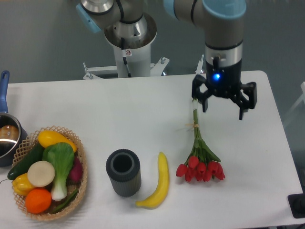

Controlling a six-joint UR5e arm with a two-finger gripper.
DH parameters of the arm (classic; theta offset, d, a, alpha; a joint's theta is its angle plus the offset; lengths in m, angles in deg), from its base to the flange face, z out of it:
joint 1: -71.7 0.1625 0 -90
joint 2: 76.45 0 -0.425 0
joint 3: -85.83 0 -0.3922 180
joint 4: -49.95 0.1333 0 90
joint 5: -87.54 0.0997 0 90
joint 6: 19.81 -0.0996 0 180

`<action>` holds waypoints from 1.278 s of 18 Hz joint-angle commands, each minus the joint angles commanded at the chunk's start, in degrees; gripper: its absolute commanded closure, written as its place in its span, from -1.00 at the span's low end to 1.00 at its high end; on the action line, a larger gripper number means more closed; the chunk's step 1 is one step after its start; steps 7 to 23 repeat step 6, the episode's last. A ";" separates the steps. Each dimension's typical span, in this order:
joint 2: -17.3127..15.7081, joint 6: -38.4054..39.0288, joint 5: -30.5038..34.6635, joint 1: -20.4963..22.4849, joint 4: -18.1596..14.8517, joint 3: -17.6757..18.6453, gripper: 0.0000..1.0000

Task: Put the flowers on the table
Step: 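Open the gripper to release the tulips and lift away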

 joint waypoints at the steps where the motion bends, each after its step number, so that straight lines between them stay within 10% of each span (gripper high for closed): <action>1: -0.44 -2.82 -0.09 -0.09 -0.62 0.00 -1.00; 23: -0.71 -5.31 -1.58 0.35 -0.37 0.44 -1.00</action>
